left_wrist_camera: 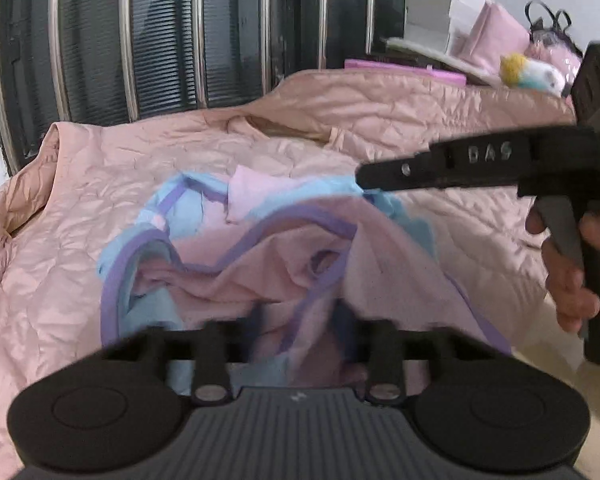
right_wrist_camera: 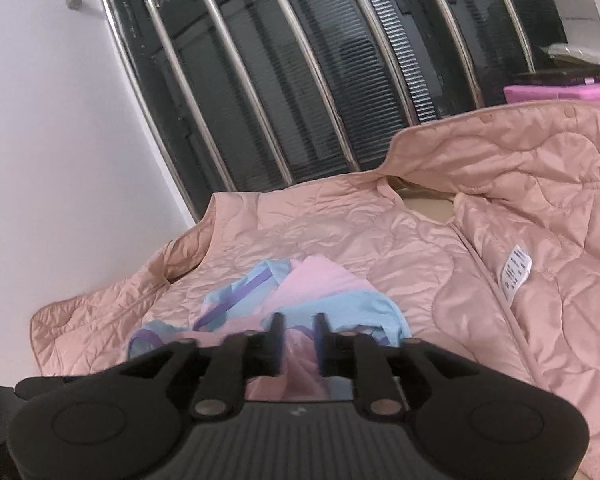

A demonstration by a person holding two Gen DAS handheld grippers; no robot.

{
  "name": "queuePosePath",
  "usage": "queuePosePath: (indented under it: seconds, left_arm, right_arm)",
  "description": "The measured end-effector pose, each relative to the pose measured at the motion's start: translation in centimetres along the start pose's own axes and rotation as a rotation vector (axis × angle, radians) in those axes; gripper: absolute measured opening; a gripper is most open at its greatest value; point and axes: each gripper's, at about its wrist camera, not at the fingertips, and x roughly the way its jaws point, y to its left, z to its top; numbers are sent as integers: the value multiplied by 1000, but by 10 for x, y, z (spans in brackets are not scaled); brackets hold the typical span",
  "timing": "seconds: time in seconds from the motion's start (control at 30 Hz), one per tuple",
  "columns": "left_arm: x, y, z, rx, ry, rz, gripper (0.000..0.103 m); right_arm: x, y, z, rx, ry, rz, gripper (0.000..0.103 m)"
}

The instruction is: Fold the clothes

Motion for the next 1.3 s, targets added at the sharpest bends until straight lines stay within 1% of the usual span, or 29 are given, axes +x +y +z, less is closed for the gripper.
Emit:
queuePosePath:
  seconds: [0.03,0.07,0.13,0.17,0.2,0.23,0.27,0.3,0.33,0.4,0.5,0.57,0.6,0.63,0.67,0.7,0.73,0.77,0.8,0.83,0.87,0.9,0.93,1.0,1.07,1.13,1.3]
  left_arm:
    - [1,2,-1,-13,7,-1,12]
    - [0,7,-1,-46,-2,-5,9]
    - [-4,21,2,-125,-36,-16,7]
    - [-10,32,3,-191,-74,-17,7]
    - [-15,44,4,-268,-109,-3,7]
    - [-18,57,3,-346,-130,15,6]
    - [-20,70,0,-420,-142,44,4]
    - [-21,78,-2,-468,-150,92,3]
    - [-22,84,-3,-492,-156,134,3]
    - [-26,93,-5,-543,-191,204,3]
    - [-36,103,-7,-604,-266,201,3]
    - [-37,104,-5,-599,-263,190,3]
    - [-35,104,-2,-594,-246,163,5]
    - [-33,103,-1,-585,-222,125,11]
    - [-32,99,0,-561,-202,95,27]
    - [-31,94,2,-536,-186,73,39]
    - [-30,85,3,-498,-185,79,61]
    - [-29,73,6,-433,-180,84,69]
    - [-27,61,9,-358,-169,77,70]
    - [-25,52,10,-311,-158,59,72]
    - [-23,43,11,-266,-146,37,76]
    - [-21,36,10,-233,-133,3,76]
    - [-18,29,10,-200,-122,-10,77]
    - [-11,15,8,-120,-101,10,77]
    - [-7,3,6,-47,-83,60,77]
    - [-3,-4,4,-3,-73,112,77]
    - [3,0,2,16,-54,196,77]
  right_arm:
    - [0,0,0,3,1,0,30]
    - [1,-1,-1,6,3,1,30]
    - [1,-1,-2,10,6,6,30]
    - [1,-1,-2,10,9,14,30]
    - [1,0,-2,9,12,29,31]
    - [1,1,-2,6,22,53,34]
    - [1,4,-2,-5,41,85,38]
    - [3,9,-3,-32,75,128,44]
    - [6,16,-5,-74,118,174,45]
    - [11,31,-11,-149,194,218,45]
    - [20,47,-21,-235,266,223,44]
    - [23,53,-27,-275,270,196,18]
    - [23,54,-28,-288,252,169,3]
    - [22,54,-27,-296,224,139,3]
    - [20,52,-25,-290,192,113,3]
    - [16,47,-21,-262,156,89,3]
    - [13,41,-17,-221,114,58,3]
    - [8,33,-13,-179,70,20,3]
    - [5,24,-10,-138,35,-17,3]
    - [2,15,-7,-98,5,-53,3]
    - [1,7,-5,-66,-11,-75,3]
    - [1,2,-5,-45,-12,-75,3]
    - [1,-1,-4,-27,-9,-66,3]
    - [2,-4,-4,-8,-2,-47,3]
    - [2,1,-5,-28,-4,-44,3]
    - [-2,6,-6,-47,-22,-41,4]
    - [-15,8,1,-52,-125,-86,4]
